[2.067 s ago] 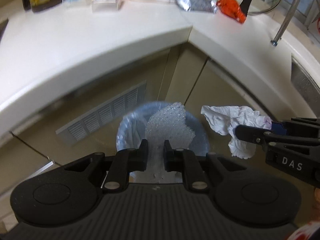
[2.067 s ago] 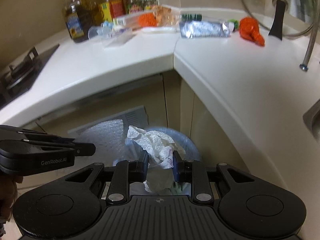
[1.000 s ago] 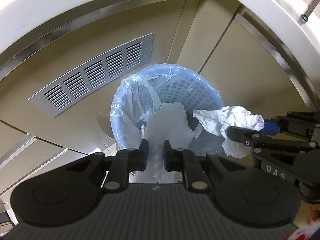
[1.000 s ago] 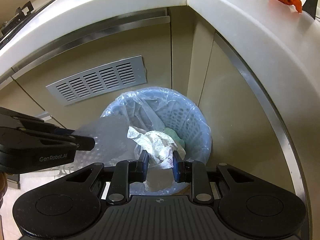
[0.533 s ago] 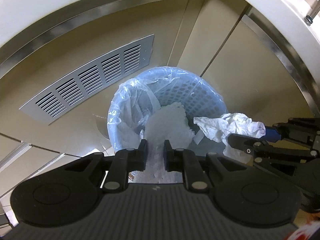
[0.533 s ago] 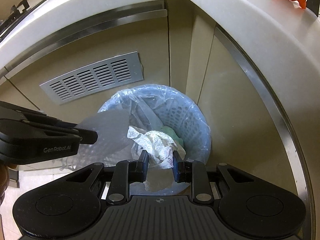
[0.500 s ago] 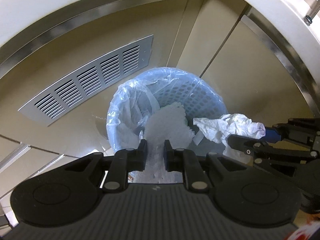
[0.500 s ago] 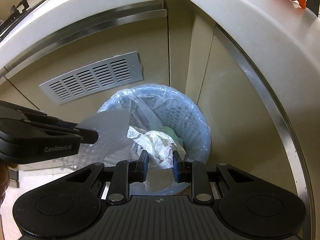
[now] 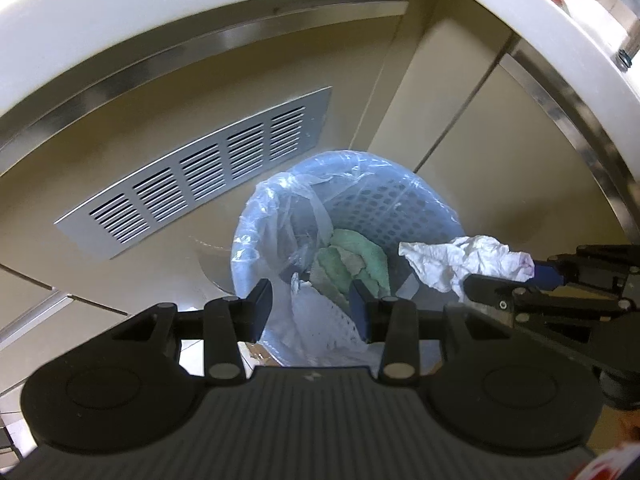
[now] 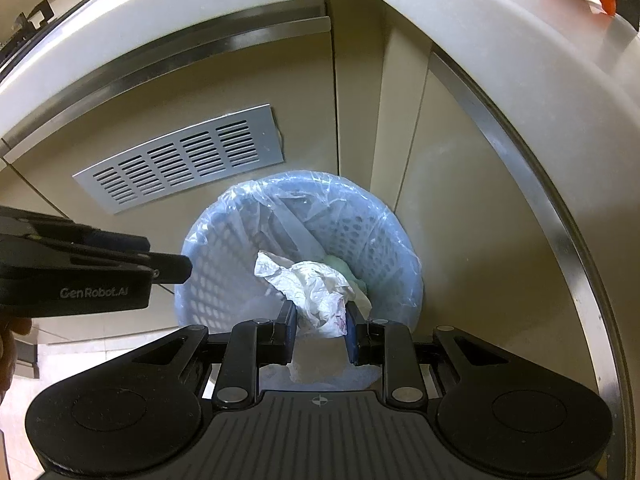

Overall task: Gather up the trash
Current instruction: 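Open both grippers to drop the tissue and bubble wrap into the wastebasket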

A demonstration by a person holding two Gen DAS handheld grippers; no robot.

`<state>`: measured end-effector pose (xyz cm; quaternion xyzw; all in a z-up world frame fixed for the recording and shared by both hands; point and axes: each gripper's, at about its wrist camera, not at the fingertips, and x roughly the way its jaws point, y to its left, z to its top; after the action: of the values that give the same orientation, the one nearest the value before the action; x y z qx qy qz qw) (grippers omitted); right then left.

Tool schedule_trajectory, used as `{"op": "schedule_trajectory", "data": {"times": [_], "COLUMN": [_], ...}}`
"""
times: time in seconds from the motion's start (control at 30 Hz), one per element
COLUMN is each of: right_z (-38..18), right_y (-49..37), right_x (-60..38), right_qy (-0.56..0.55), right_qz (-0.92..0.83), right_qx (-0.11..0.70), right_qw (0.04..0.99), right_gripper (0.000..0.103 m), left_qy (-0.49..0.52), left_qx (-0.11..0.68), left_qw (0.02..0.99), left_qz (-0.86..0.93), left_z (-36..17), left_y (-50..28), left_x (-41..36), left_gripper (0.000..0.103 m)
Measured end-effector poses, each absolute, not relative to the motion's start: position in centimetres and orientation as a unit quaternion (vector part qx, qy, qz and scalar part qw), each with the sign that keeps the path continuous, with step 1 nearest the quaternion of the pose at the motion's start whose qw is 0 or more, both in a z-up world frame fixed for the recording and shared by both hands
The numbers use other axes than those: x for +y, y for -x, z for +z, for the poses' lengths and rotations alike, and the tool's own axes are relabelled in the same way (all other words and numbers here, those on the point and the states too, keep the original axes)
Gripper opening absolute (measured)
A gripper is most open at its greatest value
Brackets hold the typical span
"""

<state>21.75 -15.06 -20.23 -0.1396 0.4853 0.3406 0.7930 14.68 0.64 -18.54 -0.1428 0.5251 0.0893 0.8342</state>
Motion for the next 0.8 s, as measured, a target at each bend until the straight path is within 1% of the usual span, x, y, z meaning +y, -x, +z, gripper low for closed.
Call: {"op": "schedule_trajectory", "data": {"times": [0.6,0.63,0.7,0.73,0.8], "right_z": [-21.7,-21.8,-22.3,-22.4,-22.5], "right_y": [-22.7,-22.8,-23.0,-23.1,-23.2], "right_x": [-12.4,-12.3,-12.1,-12.0,-11.9], "right_qy": [0.145,0.142,0.138,0.134,0.128], "right_qz": [0.36,0.362,0.364,0.364,0.365], "right_qx": [0.48,0.481,0.484,0.484,0.484], "right_qw": [0.787,0.785,0.783,0.784,0.785], "right_gripper": [0.025,0.028,0.058,0.062,0.062], "left_qy": [0.147,0.147,0.149,0.15,0.151], "left_qx": [0.538,0.54,0.542,0.543,0.544], "left_qw": [0.822,0.821,0.819,0.818,0.817], "left_qz": [0.113,0.114,0.116,0.117,0.118], "left_z": [-19.6,-19.8,-20.0,-20.1,-20.2], "left_y": [-13.4,-13.4,-13.4,-13.3,-13.1], "left_x": [2.1,2.2,2.3,2.4,2.6], "left_gripper": [0.038,0.038,0.038,0.038,0.038]}}
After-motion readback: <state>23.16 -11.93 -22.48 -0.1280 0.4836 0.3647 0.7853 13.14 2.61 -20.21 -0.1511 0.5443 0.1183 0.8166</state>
